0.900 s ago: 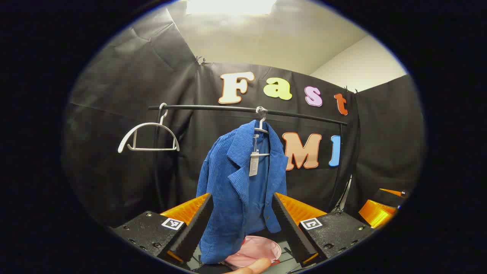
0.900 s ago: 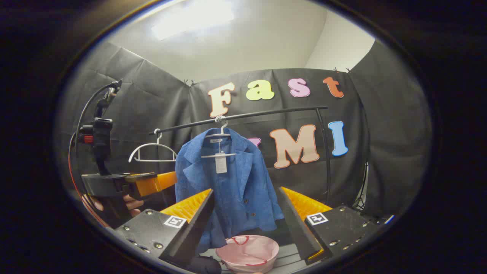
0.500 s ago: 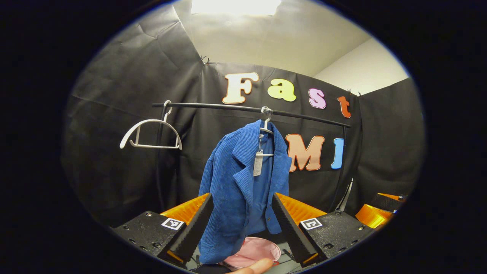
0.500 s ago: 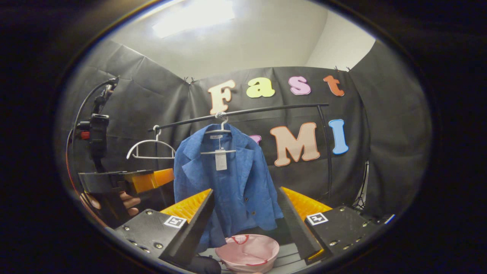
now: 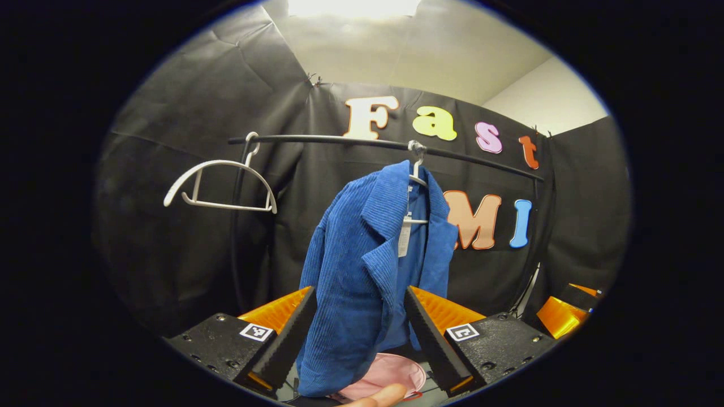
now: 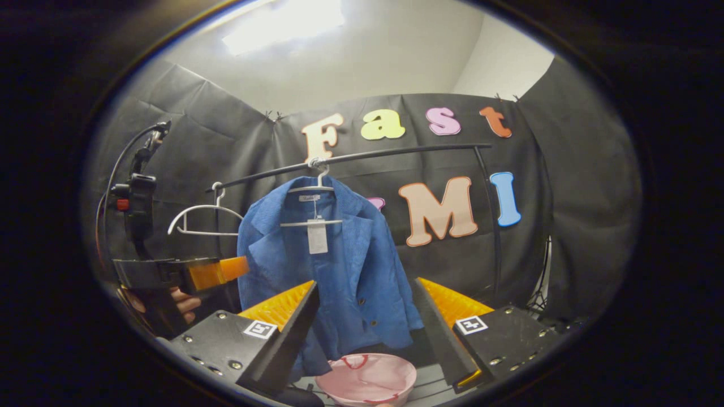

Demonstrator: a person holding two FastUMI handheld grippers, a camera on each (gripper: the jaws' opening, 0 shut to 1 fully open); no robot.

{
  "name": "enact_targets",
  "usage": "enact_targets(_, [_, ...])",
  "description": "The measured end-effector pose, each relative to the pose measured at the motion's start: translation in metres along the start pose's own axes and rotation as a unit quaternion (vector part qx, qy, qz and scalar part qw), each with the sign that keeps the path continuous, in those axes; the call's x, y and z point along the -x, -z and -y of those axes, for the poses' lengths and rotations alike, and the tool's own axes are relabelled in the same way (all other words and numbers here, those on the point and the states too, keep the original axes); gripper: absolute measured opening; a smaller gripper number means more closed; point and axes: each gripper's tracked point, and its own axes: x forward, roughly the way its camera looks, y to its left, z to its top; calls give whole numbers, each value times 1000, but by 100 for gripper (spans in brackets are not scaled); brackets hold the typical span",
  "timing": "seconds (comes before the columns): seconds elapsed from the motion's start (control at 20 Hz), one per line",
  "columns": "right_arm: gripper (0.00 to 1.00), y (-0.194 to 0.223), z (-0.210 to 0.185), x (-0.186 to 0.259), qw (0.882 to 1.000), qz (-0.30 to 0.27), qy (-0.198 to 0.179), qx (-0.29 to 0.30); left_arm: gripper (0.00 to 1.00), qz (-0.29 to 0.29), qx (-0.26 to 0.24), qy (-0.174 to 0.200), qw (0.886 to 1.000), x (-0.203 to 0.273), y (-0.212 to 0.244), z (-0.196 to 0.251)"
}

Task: Grasp the clothes on the hanger with both hands and then place them into the laundry hamper below.

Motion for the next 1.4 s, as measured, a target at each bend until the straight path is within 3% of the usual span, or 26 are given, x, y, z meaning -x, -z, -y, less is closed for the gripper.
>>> enact_targets(0.05, [99, 1, 0, -12, 1000, 0, -2, -3, 92, -4, -3, -7, 1000, -7, 3, -1])
enact_targets(0.25, [99, 12, -1, -64, 1000, -11, -15, -15, 95, -5, -22, -41, 999, -43, 8, 2])
enact_targets(0.35, [99, 17, -3, -96, 999, -16, -22, -22, 92, -8, -29, -61, 998, -63, 9, -1])
enact_targets(0.4, [99, 22, -4, -112, 999, -20, -28, -26, 96, -14, -27, -62, 998, -70, 12, 1])
enact_targets(0.55, [99, 34, -3, -157, 998, -36, -39, -42, 92, -23, -23, -73, 997, -92, 13, 2])
enact_targets(0.75, [99, 29, -6, -203, 996, -19, -69, -53, 92, -12, -15, -78, 997, -109, 11, -11])
enact_targets(0.85, [99, 27, -1, -220, 996, -12, -67, -56, 93, 1, -9, -77, 997, -116, 7, -19])
enact_targets(0.9, [94, 31, 0, -229, 996, -15, -64, -56, 94, 7, -8, -71, 997, -117, 5, -19])
enact_targets(0.95, [99, 36, -4, -238, 996, -20, -72, -51, 91, 16, -11, -64, 998, -119, 1, -18])
enact_targets(1.05, [99, 45, -16, -255, 995, -32, -91, -38, 82, 24, -24, -61, 998, -122, -1, -24])
enact_targets(1.15, [94, 43, -28, -271, 993, -29, -109, -22, 70, 29, -28, -47, 998, -124, -1, -19])
enact_targets(1.2, [99, 39, -39, -280, 992, -23, -121, -11, 61, 29, -33, -39, 998, -125, -2, -18])
enact_targets(1.25, [94, 34, -44, -291, 993, -16, -117, 0, 51, 25, -36, -30, 999, -126, -1, -16])
enact_targets(1.3, [100, 28, -43, -301, 994, -9, -107, 9, 42, 26, -39, -24, 999, -124, -2, -15])
enact_targets(1.4, [100, 27, -40, -320, 996, -15, -89, 11, 23, 18, -34, -7, 999, -122, -2, -14])
